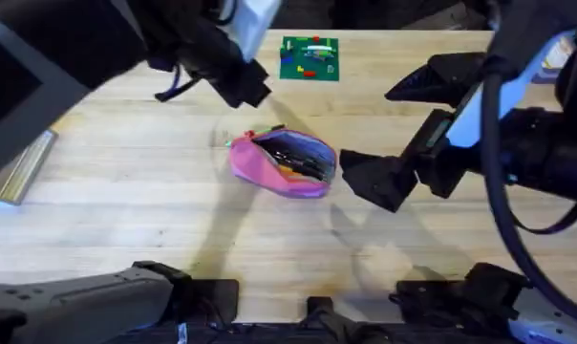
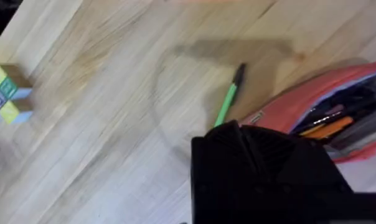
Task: Unzip the bag, pick up the pens from the table one at a time and place them inside, then zip the bag closed.
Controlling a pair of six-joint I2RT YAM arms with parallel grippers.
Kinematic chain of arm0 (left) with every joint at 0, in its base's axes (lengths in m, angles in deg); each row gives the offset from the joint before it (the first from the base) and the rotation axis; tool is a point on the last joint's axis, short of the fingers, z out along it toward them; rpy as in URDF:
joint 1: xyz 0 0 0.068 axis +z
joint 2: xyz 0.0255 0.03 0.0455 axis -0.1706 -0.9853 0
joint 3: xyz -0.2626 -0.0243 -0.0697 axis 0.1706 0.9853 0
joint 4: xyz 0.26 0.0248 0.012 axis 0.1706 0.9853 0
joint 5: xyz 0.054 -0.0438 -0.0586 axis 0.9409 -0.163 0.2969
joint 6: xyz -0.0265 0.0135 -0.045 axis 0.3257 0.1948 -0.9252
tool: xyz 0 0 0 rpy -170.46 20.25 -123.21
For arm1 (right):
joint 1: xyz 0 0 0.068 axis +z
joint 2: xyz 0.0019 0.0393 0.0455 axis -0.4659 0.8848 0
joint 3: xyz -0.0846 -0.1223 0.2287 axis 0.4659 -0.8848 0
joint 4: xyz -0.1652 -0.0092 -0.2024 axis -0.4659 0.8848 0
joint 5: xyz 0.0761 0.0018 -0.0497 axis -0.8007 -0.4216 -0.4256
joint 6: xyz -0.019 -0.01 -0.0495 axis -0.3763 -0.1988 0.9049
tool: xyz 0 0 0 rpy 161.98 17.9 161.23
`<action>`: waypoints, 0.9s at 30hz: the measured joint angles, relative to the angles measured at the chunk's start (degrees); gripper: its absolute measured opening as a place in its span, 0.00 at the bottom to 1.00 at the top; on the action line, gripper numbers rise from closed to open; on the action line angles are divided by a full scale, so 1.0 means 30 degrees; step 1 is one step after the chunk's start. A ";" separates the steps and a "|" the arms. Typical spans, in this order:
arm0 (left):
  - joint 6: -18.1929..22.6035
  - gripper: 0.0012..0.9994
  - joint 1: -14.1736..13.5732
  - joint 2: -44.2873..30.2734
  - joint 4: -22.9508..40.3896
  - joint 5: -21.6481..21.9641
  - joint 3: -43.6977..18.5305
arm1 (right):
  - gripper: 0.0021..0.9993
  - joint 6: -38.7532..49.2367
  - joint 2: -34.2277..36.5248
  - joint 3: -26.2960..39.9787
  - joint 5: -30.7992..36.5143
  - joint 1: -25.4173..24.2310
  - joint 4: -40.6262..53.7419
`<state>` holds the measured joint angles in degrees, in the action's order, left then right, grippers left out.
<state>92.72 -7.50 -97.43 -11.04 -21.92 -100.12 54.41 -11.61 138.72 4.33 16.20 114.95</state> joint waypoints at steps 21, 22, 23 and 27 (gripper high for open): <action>0.0000 0.04 -0.1325 0.0000 -0.0679 0.0503 -0.0284 | 1.00 0.0000 -0.0007 0.0000 0.0000 0.0000 0.0161; 0.0000 0.04 -0.1325 0.0000 -0.0679 0.0651 -0.0284 | 1.00 0.0000 -0.0015 0.0000 0.0002 0.0000 0.0161; 0.0003 0.04 -0.1321 0.0000 -0.0679 0.0925 -0.0284 | 1.00 0.0000 -0.0015 0.0000 0.0000 0.0000 0.0161; 0.0007 0.04 -0.1096 0.0000 -0.0679 0.1406 -0.0284 | 1.00 0.0000 -0.0013 0.0000 0.0000 0.0000 0.0167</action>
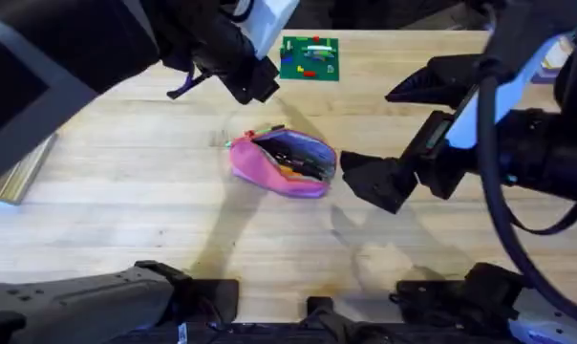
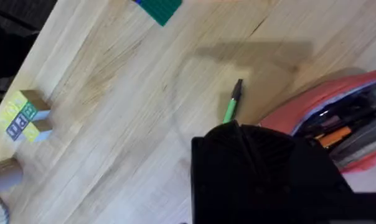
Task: Unzip the bag, pick up the pens from the table one at a time and place them inside, then zip the bag closed.
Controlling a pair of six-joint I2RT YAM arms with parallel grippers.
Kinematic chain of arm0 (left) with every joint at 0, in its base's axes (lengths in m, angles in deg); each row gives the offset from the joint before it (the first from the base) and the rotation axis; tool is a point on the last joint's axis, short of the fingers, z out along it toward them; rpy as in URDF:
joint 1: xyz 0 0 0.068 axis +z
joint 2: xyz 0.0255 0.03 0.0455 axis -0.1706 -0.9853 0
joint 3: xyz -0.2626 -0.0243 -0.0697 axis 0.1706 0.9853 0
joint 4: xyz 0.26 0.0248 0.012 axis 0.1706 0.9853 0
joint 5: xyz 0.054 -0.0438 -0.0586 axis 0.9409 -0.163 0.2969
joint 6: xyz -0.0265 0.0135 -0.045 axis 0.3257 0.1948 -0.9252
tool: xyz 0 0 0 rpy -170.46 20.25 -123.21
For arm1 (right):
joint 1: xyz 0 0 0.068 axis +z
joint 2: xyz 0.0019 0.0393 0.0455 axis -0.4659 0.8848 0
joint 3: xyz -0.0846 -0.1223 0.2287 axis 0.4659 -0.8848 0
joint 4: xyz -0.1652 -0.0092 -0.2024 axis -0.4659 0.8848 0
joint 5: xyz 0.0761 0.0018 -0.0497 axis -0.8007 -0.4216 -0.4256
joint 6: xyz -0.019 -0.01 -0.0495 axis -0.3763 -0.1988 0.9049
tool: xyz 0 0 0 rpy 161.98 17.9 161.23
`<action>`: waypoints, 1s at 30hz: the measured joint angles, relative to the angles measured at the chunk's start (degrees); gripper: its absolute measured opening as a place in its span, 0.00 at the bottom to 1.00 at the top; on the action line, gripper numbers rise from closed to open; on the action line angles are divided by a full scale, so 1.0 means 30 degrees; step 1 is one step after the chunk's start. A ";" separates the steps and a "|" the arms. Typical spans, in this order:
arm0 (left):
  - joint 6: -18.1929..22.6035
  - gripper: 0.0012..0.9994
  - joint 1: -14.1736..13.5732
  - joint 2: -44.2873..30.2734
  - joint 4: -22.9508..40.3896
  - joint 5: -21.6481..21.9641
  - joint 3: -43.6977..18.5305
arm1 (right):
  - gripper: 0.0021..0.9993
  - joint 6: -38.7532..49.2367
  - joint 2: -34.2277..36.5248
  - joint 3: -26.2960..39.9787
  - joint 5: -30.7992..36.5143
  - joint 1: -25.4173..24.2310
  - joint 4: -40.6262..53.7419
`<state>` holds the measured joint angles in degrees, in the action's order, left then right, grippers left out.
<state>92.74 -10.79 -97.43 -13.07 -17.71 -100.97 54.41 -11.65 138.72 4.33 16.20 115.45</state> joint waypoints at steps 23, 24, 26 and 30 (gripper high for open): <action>0.0131 0.99 0.0492 0.0000 -0.0225 0.0590 0.0000 | 1.00 0.0000 0.0006 0.0000 0.0000 0.0000 0.0001; 0.0138 0.99 0.0538 0.0005 -0.0383 0.0597 0.0000 | 1.00 0.0000 0.0001 0.0000 0.0000 0.0000 0.0001; 0.0145 0.99 0.0685 0.0001 -0.0452 0.0598 0.0000 | 1.00 0.0000 0.0005 0.0000 0.0006 0.0000 0.0001; 0.0146 0.99 0.1805 0.0000 -0.0437 -0.0092 0.0000 | 1.00 0.0000 0.0006 0.0000 0.0007 0.0000 0.0008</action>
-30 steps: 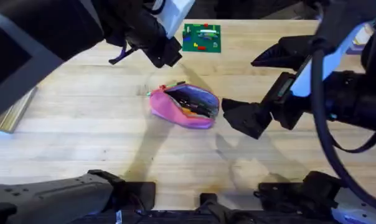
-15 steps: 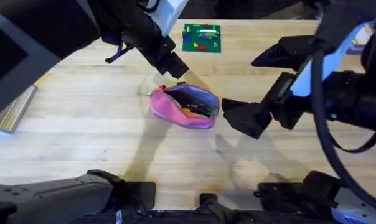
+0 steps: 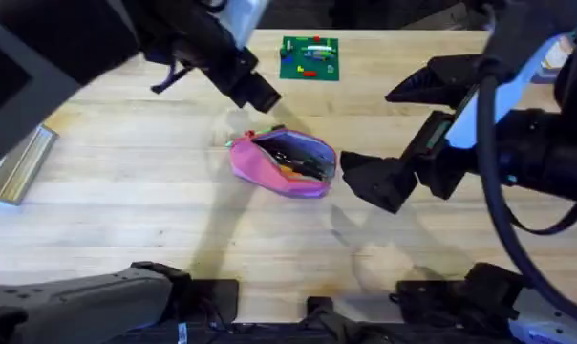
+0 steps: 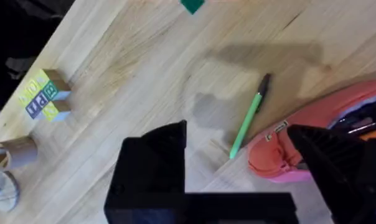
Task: Unzip the bag, pick up the pens from the table one at a time and place them inside, then zip the bag closed.
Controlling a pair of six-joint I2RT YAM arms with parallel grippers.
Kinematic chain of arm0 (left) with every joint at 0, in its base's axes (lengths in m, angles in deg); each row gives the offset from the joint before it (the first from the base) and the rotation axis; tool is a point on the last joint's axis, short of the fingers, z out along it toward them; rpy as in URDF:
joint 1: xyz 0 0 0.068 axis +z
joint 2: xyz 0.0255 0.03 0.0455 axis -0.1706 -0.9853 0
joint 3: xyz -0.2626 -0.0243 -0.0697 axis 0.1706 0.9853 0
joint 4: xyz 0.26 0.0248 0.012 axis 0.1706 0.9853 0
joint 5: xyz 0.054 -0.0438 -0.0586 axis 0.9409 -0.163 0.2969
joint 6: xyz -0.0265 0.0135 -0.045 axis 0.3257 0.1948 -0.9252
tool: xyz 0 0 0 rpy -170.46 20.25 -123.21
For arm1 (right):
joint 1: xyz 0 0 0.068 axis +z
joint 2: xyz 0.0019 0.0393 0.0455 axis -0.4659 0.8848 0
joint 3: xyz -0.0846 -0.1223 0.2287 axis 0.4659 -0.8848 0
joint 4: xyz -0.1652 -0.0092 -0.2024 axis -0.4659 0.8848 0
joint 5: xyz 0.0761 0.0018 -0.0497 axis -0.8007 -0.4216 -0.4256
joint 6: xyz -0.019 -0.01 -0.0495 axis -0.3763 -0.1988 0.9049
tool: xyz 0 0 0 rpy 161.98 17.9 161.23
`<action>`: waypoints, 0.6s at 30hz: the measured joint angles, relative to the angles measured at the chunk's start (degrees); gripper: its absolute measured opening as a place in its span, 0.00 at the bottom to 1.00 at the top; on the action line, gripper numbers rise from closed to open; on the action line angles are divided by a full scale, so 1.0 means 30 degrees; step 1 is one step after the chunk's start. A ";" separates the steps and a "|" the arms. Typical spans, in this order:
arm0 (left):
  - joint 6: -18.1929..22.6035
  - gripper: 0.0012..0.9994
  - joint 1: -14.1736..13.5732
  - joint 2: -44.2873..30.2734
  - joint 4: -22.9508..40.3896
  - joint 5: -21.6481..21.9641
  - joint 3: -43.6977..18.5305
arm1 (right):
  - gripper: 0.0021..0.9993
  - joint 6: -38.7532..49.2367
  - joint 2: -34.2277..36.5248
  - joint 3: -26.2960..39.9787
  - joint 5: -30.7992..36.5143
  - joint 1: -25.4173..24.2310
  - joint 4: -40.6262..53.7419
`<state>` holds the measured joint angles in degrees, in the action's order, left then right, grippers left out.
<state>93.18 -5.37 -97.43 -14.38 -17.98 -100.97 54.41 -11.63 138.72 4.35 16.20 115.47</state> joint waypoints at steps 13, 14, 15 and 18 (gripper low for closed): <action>0.0383 0.99 0.2024 -0.0124 0.0459 -0.1938 -0.0011 | 1.00 0.0000 -0.0004 0.0000 -0.0007 0.0000 -0.0007; 0.0422 0.99 0.2024 -0.0228 0.0459 -0.1941 -0.0028 | 1.00 0.0000 -0.0006 0.0000 -0.0007 0.0000 -0.0007; 0.0424 0.99 0.2024 -0.0381 0.0444 -0.1941 -0.0045 | 1.00 0.0000 0.0000 0.0000 -0.0005 0.0000 -0.0007; 0.0430 0.99 0.2024 -0.0957 0.0452 -0.1926 -0.0058 | 1.00 0.0000 -0.0001 0.0000 -0.0007 0.0000 -0.0007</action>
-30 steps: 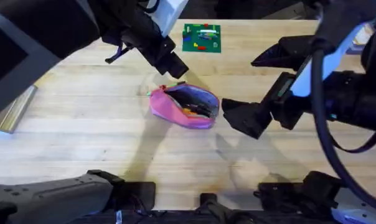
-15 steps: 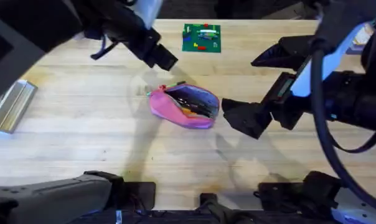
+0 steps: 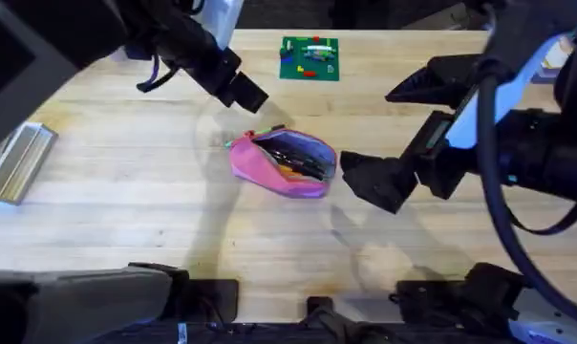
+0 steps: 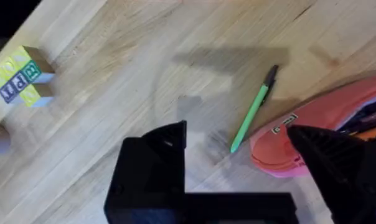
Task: Unzip the bag, pick up the pens from the table one at a time and place them inside, then zip the bag closed.
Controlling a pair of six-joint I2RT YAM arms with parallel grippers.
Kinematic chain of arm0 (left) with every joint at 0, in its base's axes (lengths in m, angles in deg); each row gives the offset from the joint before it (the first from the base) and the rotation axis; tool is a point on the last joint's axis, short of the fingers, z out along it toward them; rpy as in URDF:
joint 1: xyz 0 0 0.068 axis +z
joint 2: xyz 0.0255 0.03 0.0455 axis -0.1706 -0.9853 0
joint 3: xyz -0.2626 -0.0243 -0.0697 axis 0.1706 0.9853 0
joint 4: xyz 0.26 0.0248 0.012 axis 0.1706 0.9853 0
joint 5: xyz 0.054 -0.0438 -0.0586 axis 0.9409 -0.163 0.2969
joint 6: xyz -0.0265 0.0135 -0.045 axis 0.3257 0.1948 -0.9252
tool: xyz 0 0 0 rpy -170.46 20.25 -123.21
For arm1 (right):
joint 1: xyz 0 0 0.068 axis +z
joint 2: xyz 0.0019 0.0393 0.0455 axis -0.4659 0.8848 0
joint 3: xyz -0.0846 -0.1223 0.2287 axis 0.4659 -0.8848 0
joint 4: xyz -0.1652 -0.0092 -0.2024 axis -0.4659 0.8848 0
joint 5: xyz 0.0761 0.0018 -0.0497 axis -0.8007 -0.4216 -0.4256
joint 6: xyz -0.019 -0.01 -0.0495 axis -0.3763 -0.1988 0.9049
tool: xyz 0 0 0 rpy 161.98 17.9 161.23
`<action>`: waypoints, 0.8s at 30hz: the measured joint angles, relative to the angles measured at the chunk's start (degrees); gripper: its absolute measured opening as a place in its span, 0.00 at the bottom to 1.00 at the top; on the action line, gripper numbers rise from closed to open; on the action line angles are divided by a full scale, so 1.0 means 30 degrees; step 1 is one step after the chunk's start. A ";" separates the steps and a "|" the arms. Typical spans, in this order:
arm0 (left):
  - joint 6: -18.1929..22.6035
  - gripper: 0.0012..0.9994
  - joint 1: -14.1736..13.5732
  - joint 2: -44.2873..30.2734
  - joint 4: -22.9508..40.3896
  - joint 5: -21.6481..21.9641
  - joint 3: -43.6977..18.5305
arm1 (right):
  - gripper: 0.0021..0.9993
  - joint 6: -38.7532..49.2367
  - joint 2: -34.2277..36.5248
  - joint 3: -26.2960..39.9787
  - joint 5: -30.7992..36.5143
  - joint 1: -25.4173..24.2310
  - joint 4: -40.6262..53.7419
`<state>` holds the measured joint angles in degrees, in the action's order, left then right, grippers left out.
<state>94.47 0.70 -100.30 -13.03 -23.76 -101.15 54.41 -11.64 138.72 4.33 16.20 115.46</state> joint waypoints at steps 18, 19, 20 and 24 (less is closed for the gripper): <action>-0.0007 0.99 0.0022 -0.3745 -0.0034 -0.0151 0.0000 | 1.00 0.0000 -0.0006 0.0000 0.0002 0.0000 0.0000; -0.0007 0.99 0.0022 -0.3853 -0.0036 -0.0160 0.0000 | 1.00 0.0000 0.0001 0.0000 0.0000 0.0000 0.0000; -0.0006 0.99 0.0022 -0.3944 -0.0029 -0.0210 0.0000 | 1.00 0.0000 -0.0001 0.0000 0.0006 0.0000 0.0000; -0.0007 0.99 0.0022 -0.4221 0.0007 -0.0788 0.0000 | 1.00 0.0000 -0.0002 0.0000 0.0000 0.0000 0.0000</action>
<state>94.45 0.77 -112.97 -13.01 -26.12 -101.15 54.41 -11.64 138.72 4.33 16.20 115.46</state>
